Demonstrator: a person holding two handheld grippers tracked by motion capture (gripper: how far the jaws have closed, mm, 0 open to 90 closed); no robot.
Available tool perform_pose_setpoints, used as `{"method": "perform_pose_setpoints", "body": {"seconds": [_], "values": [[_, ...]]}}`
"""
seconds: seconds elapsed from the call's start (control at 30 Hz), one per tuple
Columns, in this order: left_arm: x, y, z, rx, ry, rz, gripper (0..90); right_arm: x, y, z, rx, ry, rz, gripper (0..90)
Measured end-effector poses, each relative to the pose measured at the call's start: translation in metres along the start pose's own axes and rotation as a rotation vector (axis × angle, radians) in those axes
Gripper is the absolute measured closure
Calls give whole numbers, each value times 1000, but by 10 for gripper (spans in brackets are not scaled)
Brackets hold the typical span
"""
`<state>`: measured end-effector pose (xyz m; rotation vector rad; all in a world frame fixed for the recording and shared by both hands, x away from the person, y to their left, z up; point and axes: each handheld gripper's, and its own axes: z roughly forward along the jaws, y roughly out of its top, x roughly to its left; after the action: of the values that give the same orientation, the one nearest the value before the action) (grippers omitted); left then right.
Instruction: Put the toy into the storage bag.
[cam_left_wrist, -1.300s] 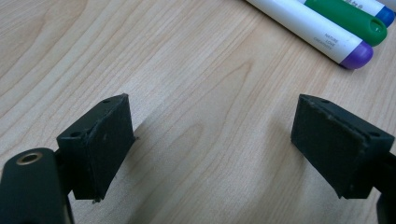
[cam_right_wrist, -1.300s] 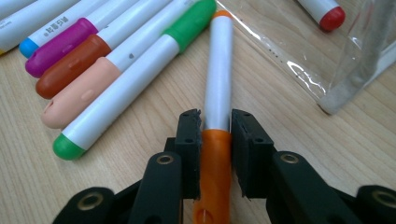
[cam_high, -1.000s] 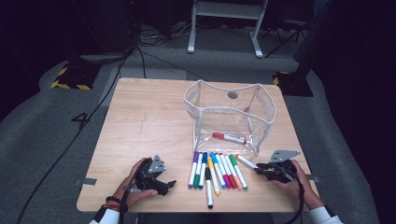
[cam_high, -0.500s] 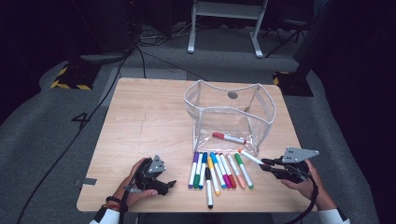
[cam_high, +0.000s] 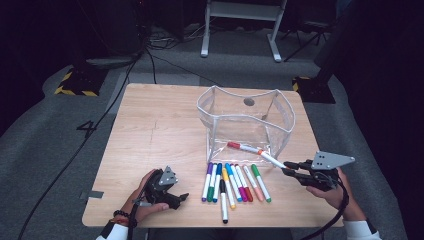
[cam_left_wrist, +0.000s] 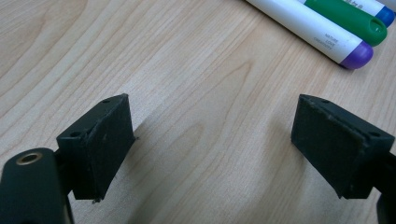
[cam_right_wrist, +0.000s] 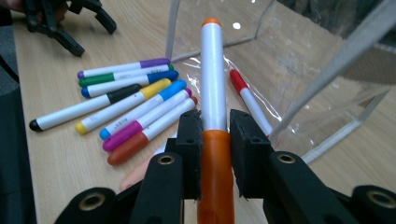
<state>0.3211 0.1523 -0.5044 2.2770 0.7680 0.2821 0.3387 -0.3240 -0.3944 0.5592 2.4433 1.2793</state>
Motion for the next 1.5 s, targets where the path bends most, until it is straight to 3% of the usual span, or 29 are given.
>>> {"method": "perform_pose_setpoints", "body": {"seconds": [0.3, 0.4, 0.67, 0.8, 1.1, 1.33, 1.5], "values": [[0, 0, 0, -1, 1, -1, 131, 6, 24, -9, -29, 19, -57, 752], [0, 0, 0, 0, 0, 0, 132, 6, 37, -14, -59, 51, -66, 752], [0, 0, 0, -1, 1, -1, 132, 4, 75, -21, -63, 30, -142, 752], [0, 0, 0, 0, 1, -1, 132, -7, 93, -21, -51, 14, -155, 752], [0, 0, 0, -1, 0, -2, 132, -52, 126, -15, -28, -26, -124, 752], [0, 0, 0, -1, 0, -1, 132, -82, 139, 14, 38, -23, -95, 752], [0, 0, 0, -1, 0, 0, 132, -94, 143, 38, 92, -5, -82, 752]]}}
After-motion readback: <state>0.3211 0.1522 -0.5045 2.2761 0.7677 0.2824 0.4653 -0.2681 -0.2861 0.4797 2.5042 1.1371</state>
